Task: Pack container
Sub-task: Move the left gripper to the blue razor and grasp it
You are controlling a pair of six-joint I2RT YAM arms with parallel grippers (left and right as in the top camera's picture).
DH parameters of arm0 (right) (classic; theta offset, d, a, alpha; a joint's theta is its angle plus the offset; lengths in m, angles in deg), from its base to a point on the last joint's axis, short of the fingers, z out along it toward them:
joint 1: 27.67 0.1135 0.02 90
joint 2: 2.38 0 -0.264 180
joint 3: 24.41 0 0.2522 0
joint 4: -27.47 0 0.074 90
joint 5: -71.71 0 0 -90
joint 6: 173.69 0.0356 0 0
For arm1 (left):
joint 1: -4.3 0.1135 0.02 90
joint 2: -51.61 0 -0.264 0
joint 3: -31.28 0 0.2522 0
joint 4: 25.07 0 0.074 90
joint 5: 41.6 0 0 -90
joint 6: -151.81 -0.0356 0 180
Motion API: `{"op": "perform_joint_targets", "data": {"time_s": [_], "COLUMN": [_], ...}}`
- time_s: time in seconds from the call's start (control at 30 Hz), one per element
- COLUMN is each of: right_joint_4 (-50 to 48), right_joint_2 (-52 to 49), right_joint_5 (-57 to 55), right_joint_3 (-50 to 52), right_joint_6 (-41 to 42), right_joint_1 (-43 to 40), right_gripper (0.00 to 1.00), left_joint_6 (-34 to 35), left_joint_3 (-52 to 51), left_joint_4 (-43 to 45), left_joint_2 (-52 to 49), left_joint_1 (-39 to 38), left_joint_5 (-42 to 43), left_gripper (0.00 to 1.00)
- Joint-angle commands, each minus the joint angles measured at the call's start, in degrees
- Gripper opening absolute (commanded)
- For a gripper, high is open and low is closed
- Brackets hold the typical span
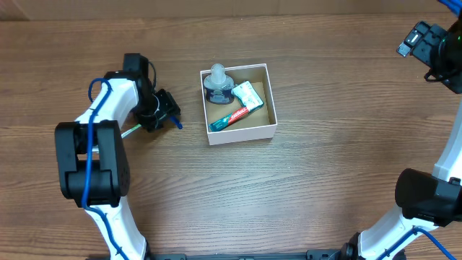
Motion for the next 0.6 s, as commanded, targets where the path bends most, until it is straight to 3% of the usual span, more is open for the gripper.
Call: {"op": "perform_joint_targets", "data": {"time_s": [0.0,0.3,0.57], "right_joint_4": [-0.2,-0.2,-0.2], "right_joint_2": [1.2,1.2,1.2], "right_joint_5": [-0.7,-0.7,-0.7], "right_joint_3": [-1.0,-1.0,-1.0], "right_joint_6": [0.3,0.3,0.3], "right_joint_1": [0.2,0.2,0.2], "right_gripper": [1.0,1.0,1.0], "left_joint_6": [-2.4,-3.2,-3.4], "left_joint_3": [-2.1,0.3,7.5], "left_joint_4": [-2.5,-9.0,-8.3], "left_joint_2": [-4.9,-4.9,-4.9], "left_joint_1": [0.0,-0.2,-0.9], "left_joint_5": [-3.1,-13.4,-15.0], "left_gripper": [0.64,0.71,0.76]}}
